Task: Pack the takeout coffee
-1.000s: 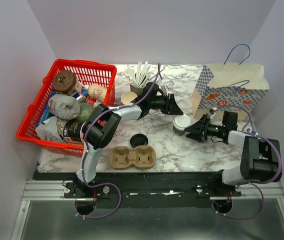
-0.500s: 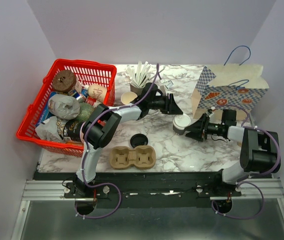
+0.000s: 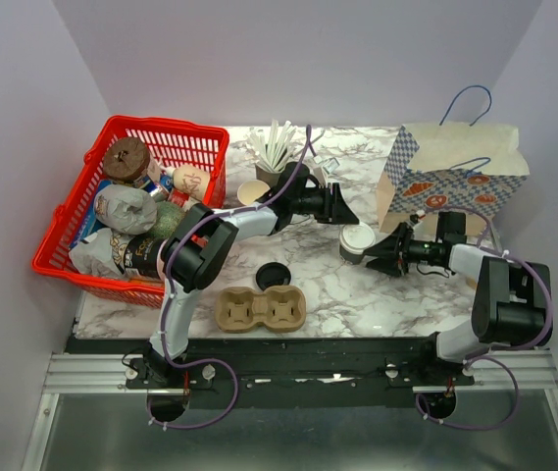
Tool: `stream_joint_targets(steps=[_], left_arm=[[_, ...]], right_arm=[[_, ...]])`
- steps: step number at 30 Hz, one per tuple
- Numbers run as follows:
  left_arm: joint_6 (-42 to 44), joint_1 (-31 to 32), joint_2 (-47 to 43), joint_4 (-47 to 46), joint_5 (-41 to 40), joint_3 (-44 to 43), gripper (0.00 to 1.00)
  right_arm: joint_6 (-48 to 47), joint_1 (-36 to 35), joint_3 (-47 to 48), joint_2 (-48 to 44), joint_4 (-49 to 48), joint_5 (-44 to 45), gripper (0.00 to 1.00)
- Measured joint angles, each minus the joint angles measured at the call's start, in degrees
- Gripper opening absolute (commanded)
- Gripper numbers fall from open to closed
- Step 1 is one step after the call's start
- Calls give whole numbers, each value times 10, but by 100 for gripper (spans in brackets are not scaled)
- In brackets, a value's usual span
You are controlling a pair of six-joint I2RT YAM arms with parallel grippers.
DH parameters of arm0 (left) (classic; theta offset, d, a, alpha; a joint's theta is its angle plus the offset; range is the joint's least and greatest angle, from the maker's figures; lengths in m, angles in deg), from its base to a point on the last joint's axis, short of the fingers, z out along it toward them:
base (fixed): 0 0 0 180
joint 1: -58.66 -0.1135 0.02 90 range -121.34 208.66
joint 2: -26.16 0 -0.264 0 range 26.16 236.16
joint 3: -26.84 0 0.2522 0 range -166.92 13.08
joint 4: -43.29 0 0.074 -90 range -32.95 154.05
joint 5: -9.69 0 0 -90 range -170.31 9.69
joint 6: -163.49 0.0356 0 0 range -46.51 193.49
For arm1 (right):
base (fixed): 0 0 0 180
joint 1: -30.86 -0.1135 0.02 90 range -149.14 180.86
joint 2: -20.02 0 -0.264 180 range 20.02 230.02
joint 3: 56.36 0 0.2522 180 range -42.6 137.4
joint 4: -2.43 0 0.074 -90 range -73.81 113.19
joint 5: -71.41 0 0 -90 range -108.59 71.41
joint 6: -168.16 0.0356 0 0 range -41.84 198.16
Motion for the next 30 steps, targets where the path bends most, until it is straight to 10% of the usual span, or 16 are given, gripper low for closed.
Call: stream_joint_targets(steps=[16, 30], left_arm=[[3, -2, -16, 18, 46, 8, 55], [-45, -10, -16, 3, 76, 0, 63]], right_arm=[[-230, 9, 46, -179, 146, 101, 84], [-116, 8, -2, -117, -9, 106, 75]])
